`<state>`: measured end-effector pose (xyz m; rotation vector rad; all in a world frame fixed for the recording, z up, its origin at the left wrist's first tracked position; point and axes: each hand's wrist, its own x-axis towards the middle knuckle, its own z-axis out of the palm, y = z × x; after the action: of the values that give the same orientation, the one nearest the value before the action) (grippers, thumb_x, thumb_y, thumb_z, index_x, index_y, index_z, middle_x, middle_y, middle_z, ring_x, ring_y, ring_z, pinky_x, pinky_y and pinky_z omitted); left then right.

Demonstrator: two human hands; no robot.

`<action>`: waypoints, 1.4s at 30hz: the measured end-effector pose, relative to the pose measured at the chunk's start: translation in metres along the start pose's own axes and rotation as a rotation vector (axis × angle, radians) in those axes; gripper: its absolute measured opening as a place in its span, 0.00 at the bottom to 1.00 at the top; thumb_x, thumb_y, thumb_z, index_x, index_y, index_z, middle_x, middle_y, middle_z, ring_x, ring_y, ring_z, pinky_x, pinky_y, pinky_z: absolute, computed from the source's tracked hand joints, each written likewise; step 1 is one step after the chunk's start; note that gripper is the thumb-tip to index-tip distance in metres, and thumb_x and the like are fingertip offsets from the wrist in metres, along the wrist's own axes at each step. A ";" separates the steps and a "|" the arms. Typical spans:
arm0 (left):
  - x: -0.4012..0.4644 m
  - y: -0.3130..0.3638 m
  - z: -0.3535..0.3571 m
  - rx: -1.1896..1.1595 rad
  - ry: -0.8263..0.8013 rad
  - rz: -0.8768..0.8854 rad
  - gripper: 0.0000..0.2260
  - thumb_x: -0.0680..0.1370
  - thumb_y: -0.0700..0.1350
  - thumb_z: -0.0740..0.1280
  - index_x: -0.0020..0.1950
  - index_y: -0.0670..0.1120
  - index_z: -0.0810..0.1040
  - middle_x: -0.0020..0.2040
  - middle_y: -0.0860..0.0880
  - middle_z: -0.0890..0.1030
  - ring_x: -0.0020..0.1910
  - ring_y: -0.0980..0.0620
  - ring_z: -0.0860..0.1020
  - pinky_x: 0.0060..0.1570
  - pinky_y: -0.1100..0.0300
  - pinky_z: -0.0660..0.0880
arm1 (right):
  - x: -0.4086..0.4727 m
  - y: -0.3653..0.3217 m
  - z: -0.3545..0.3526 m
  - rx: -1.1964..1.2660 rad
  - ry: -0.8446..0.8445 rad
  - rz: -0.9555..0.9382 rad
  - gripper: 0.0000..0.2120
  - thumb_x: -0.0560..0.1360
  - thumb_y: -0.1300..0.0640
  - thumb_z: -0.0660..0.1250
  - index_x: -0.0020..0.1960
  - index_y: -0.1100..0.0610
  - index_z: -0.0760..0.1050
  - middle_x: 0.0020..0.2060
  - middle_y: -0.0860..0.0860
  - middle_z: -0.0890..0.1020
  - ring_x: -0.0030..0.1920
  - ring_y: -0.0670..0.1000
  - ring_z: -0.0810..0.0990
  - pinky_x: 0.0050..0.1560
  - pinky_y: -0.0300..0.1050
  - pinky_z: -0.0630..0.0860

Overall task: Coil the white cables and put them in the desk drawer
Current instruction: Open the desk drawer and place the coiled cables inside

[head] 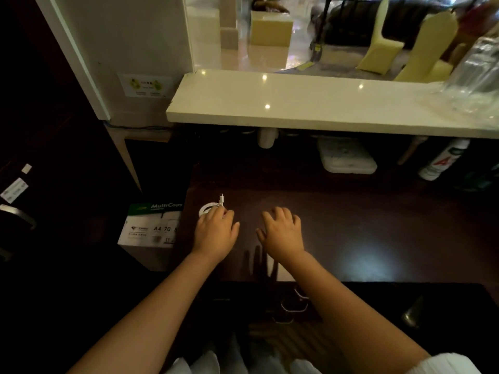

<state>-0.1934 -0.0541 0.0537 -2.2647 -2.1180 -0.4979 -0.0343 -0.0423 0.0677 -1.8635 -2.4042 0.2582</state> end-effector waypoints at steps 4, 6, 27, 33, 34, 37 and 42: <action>-0.023 0.020 0.004 0.026 0.041 0.013 0.15 0.75 0.48 0.65 0.58 0.42 0.76 0.54 0.43 0.80 0.55 0.43 0.77 0.54 0.47 0.72 | -0.033 0.023 -0.007 -0.014 0.021 -0.003 0.23 0.78 0.46 0.57 0.69 0.54 0.62 0.70 0.57 0.63 0.72 0.57 0.58 0.70 0.60 0.58; -0.033 0.033 0.006 0.032 0.052 -0.002 0.17 0.75 0.48 0.65 0.61 0.41 0.75 0.58 0.42 0.78 0.60 0.42 0.75 0.59 0.45 0.70 | -0.050 0.034 -0.007 -0.020 0.028 -0.014 0.23 0.78 0.47 0.57 0.70 0.54 0.62 0.71 0.57 0.63 0.72 0.57 0.57 0.70 0.60 0.58; -0.108 0.070 0.129 0.054 -0.248 -0.006 0.27 0.79 0.59 0.50 0.76 0.54 0.47 0.78 0.47 0.48 0.77 0.47 0.44 0.71 0.41 0.42 | -0.155 0.121 0.144 -0.090 0.055 0.075 0.26 0.74 0.47 0.64 0.69 0.54 0.66 0.73 0.58 0.64 0.71 0.60 0.64 0.65 0.60 0.66; -0.120 0.063 0.147 0.078 -0.162 0.017 0.29 0.78 0.61 0.48 0.76 0.54 0.45 0.78 0.46 0.47 0.76 0.46 0.43 0.71 0.43 0.40 | -0.145 0.138 0.192 -0.130 -0.025 0.081 0.30 0.76 0.46 0.59 0.75 0.54 0.55 0.74 0.59 0.60 0.75 0.58 0.55 0.71 0.62 0.56; -0.123 0.062 0.150 0.081 -0.148 0.019 0.29 0.77 0.61 0.48 0.76 0.54 0.45 0.78 0.46 0.48 0.76 0.46 0.44 0.71 0.43 0.39 | -0.142 0.141 0.197 -0.126 -0.064 0.103 0.30 0.77 0.45 0.56 0.75 0.54 0.51 0.75 0.58 0.56 0.76 0.57 0.51 0.72 0.62 0.52; -0.130 0.060 0.155 0.105 -0.114 0.019 0.30 0.76 0.62 0.45 0.75 0.53 0.45 0.78 0.44 0.50 0.76 0.44 0.45 0.71 0.41 0.40 | -0.133 0.147 0.210 -0.130 -0.166 0.133 0.31 0.79 0.43 0.51 0.76 0.53 0.43 0.76 0.56 0.52 0.76 0.55 0.45 0.73 0.61 0.45; -0.133 0.069 0.158 0.119 -0.102 -0.044 0.30 0.75 0.64 0.43 0.75 0.55 0.43 0.78 0.45 0.47 0.76 0.44 0.41 0.66 0.36 0.35 | -0.134 0.152 0.229 -0.071 -0.246 0.142 0.34 0.78 0.42 0.53 0.76 0.51 0.40 0.77 0.54 0.49 0.76 0.55 0.42 0.72 0.64 0.45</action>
<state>-0.0962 -0.1554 -0.1117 -2.2287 -2.1839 -0.2535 0.1047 -0.1528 -0.1807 -2.1537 -2.4634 0.4432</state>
